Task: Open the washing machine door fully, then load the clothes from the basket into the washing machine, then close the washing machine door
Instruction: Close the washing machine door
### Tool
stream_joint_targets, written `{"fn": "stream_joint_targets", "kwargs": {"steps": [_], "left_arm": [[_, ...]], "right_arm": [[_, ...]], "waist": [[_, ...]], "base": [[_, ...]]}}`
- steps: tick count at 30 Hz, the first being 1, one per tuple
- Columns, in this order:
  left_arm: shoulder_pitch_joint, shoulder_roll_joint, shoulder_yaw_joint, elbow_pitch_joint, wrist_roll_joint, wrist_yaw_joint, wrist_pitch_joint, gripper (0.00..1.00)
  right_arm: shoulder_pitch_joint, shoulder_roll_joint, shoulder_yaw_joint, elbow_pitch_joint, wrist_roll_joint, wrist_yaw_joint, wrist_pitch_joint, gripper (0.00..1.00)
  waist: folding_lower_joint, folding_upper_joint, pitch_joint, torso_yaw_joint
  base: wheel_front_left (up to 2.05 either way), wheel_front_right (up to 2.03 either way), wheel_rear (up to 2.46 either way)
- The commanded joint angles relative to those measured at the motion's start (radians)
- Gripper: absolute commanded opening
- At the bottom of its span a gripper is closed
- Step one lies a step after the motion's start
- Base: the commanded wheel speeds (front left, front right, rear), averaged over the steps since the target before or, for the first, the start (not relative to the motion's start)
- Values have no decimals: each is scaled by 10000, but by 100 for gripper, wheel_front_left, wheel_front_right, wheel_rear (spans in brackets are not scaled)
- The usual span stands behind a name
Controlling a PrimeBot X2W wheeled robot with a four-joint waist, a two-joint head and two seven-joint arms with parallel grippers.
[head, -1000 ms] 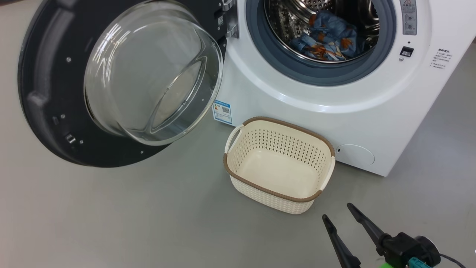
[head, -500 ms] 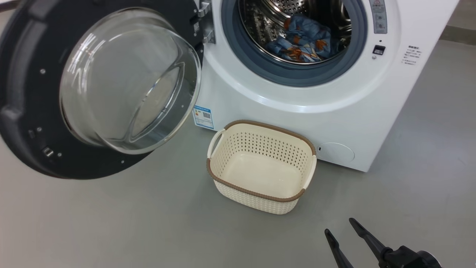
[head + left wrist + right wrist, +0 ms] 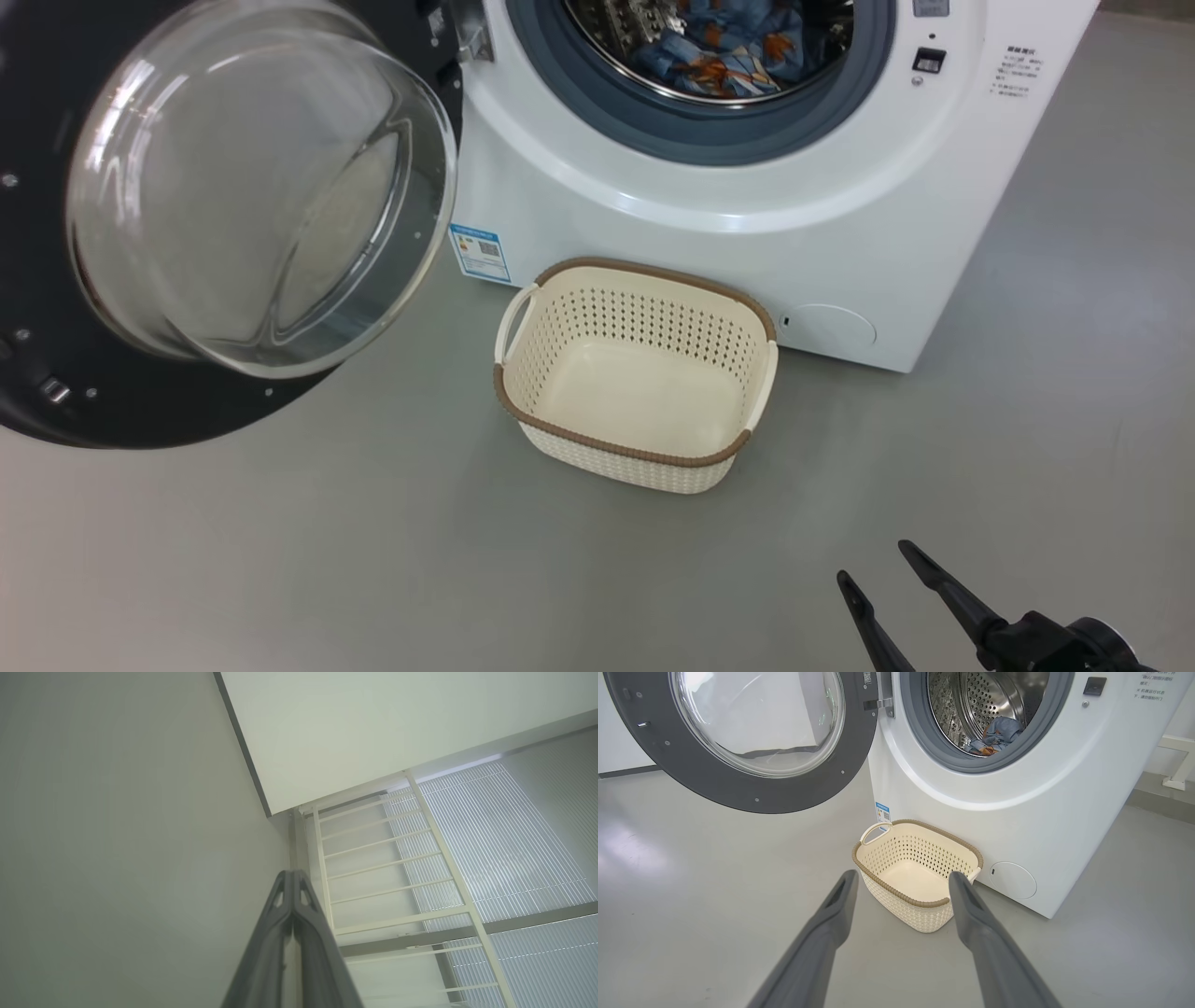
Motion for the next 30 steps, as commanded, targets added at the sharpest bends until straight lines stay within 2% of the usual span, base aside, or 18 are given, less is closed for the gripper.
{"fn": "stream_joint_targets", "kwargs": {"steps": [1,14,30], "left_arm": [[-102,674,44,-181,-42,-97,109,0],[-266,799,115,-132,-784,-418,1529,0],[-406,875,-108,-476,-1070,-452,2191,0]], "right_arm": [[-207,-192,206,-249,28,16,-120,100],[-307,-769,217,-406,46,16,-120,100],[-309,-1277,192,-598,141,16,-120,100]], "waist": [[0,0,201,-160],[0,0,923,-775],[0,0,1487,-1141]], "base": [[0,0,0],[0,0,0],[0,0,0]]}}
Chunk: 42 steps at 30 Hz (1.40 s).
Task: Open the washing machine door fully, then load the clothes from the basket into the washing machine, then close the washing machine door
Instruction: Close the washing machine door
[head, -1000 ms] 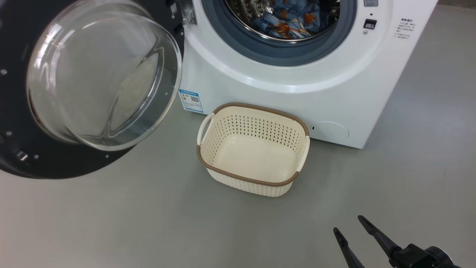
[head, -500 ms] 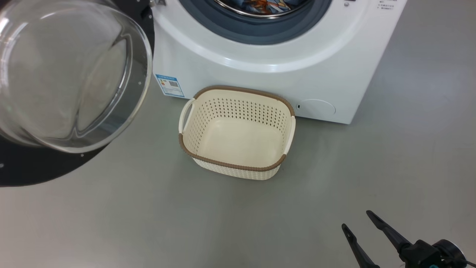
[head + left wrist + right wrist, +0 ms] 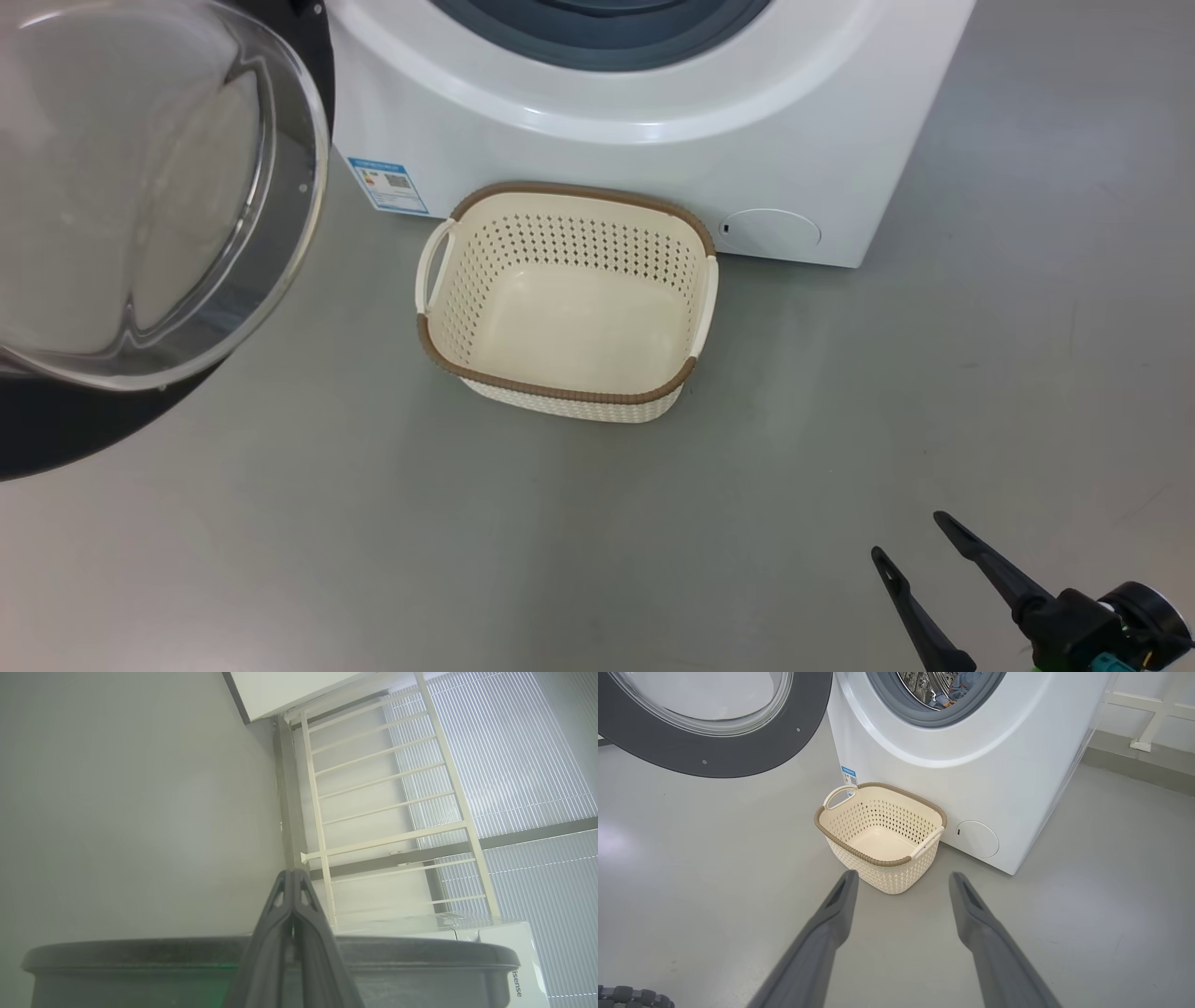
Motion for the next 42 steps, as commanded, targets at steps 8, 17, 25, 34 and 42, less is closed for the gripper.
{"fn": "stream_joint_targets", "kwargs": {"steps": [8,17,25,34,42], "left_arm": [[159,911,-72,-134,-113,-96,658,0],[267,371,-514,-679,-665,-98,3104,0],[823,-249,-903,-1852,-1050,-99,4555,0],[1468,-872,-1285,-3229,-1144,56,5531,0],[1967,-1446,-1979,-4679,-935,478,6419,0]], "right_arm": [[80,-371,56,-341,172,16,-120,100],[81,-359,-56,-412,122,16,-120,100],[-187,-203,118,-335,136,16,-120,100],[-581,399,277,-68,149,16,-120,100],[-876,903,383,199,207,16,-120,100]], "waist": [[0,0,84,-137],[0,0,246,116],[0,0,315,368],[0,0,7,589],[0,0,-437,521]], "base": [[0,0,0],[0,0,0],[0,0,0],[0,0,0],[0,0,0]]}}
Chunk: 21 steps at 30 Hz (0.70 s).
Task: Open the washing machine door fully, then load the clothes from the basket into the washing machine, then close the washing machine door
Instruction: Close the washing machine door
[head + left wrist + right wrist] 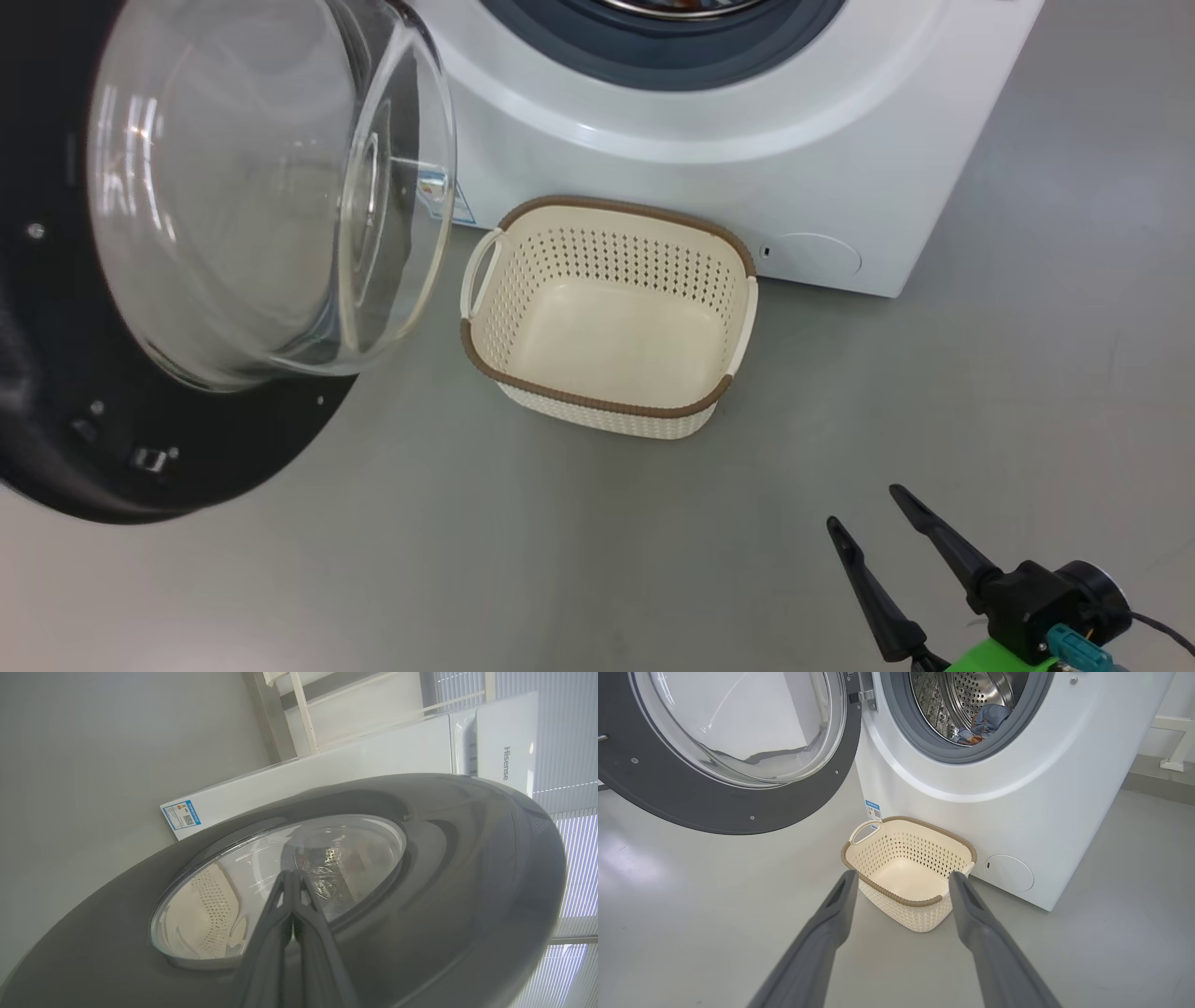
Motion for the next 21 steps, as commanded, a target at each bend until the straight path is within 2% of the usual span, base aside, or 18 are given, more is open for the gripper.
{"fn": "stream_joint_targets", "kwargs": {"steps": [1,9,16,21], "left_arm": [[225,326,-93,-625,98,80,308,0],[624,-271,-378,-2203,-15,841,909,0],[823,-1317,-825,-3438,-141,1612,1180,0],[772,-2160,-1216,-4080,-18,1787,726,0]], "right_arm": [[-204,54,241,-158,124,16,-119,100],[-224,501,237,-4,147,16,-119,100],[-179,836,234,89,145,16,-119,100],[-285,963,219,73,129,16,-119,100]], "waist": [[0,0,-157,-70],[0,0,-544,-347],[0,0,-887,-686],[0,0,-939,-1019]], "base": [[0,0,0],[0,0,0],[0,0,0],[0,0,0]]}}
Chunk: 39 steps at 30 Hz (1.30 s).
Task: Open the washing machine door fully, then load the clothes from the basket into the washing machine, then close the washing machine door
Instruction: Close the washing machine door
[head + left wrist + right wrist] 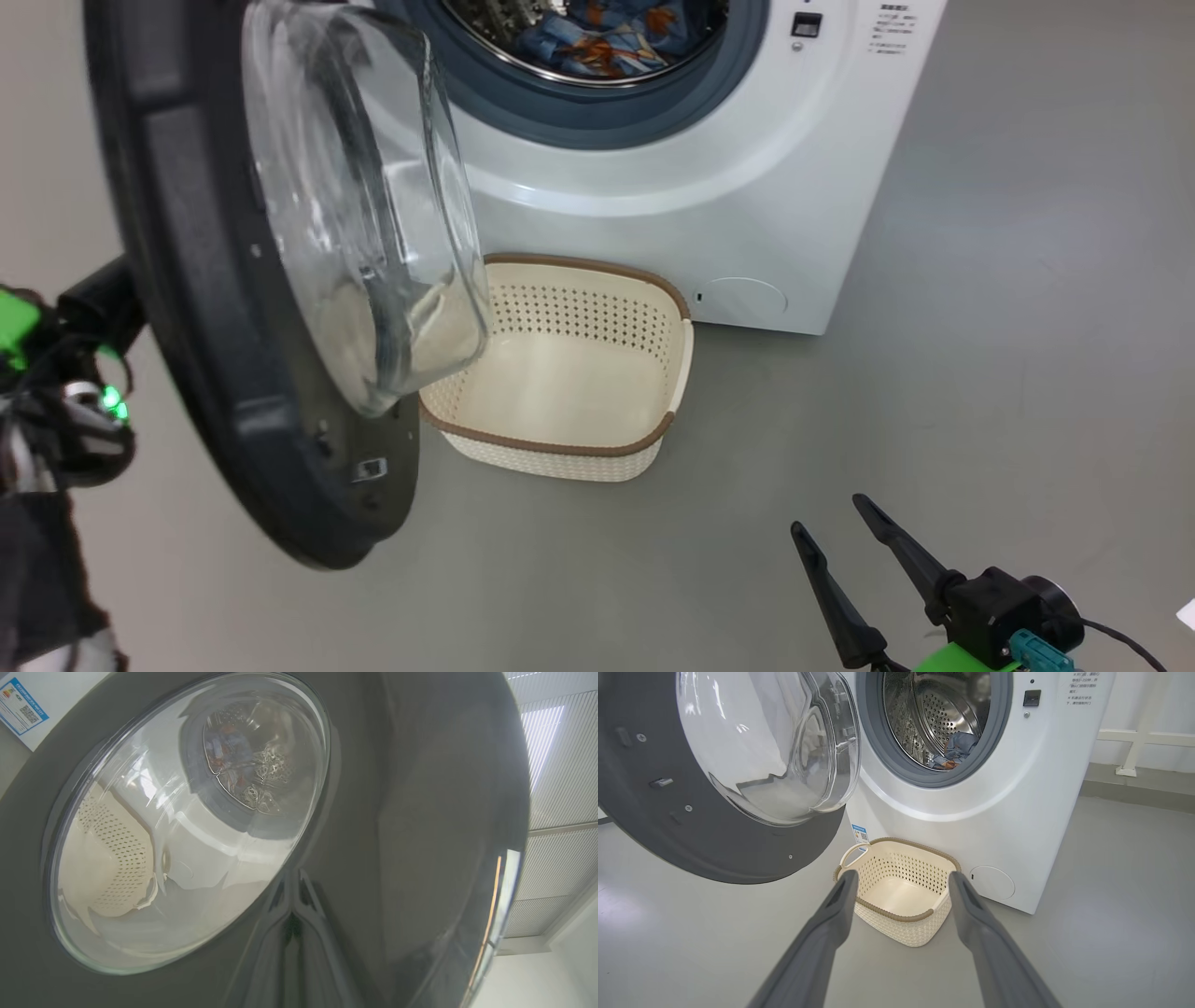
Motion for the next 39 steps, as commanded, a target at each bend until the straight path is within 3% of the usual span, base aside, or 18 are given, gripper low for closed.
{"fn": "stream_joint_targets", "kwargs": {"steps": [1,7,19,29,39], "left_arm": [[-134,214,40,-395,3,-61,-14,0],[-476,-200,-630,49,-49,-313,-895,0],[-1598,-278,-1935,1995,-748,-1190,-3006,0],[-2109,-259,-1975,3214,-492,-1924,-4091,0],[-2532,-273,-2238,4521,-524,-2321,-5027,0]], "right_arm": [[-307,1,208,-214,124,16,-120,100],[-420,103,200,-202,108,16,-120,100],[-750,247,306,-168,133,16,-120,100],[-689,333,379,-57,169,16,-120,100],[-712,357,591,63,206,16,-120,100]], "waist": [[0,0,-49,-197],[0,0,-64,-674],[0,0,49,-1740],[0,0,-146,-2428],[0,0,-415,-2677]], "base": [[0,0,0],[0,0,0],[0,0,0],[0,0,0],[0,0,0]]}}
